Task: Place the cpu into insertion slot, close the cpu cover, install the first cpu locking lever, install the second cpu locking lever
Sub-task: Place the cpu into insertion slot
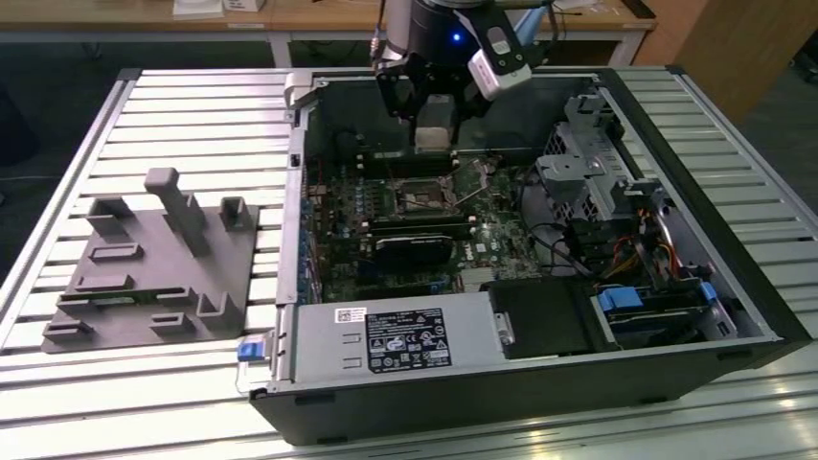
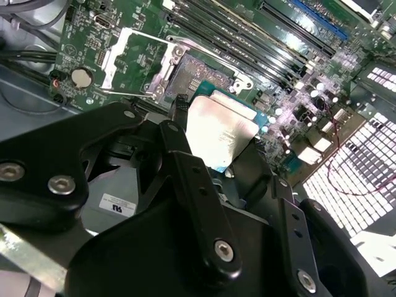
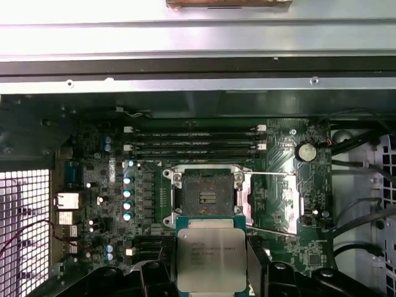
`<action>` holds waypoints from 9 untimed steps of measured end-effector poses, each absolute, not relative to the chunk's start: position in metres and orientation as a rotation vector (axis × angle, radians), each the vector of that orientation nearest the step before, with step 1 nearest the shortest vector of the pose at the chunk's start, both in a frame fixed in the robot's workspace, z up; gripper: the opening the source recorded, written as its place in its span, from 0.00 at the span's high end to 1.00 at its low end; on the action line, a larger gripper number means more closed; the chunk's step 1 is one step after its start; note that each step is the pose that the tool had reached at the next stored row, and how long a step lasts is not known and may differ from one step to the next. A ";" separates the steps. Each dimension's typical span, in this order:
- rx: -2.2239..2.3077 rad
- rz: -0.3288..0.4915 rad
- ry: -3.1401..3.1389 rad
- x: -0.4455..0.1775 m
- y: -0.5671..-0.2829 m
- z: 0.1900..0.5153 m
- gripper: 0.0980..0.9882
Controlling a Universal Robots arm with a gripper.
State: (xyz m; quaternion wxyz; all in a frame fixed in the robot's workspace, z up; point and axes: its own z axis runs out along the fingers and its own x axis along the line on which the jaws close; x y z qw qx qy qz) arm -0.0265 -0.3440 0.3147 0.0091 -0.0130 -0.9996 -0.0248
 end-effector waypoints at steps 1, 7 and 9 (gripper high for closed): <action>-0.041 -0.076 -3.122 -0.026 -0.344 0.313 0.50; -0.041 -0.072 -3.119 -0.026 -0.343 0.306 0.50; -0.041 -0.073 -3.119 -0.026 -0.343 0.304 0.50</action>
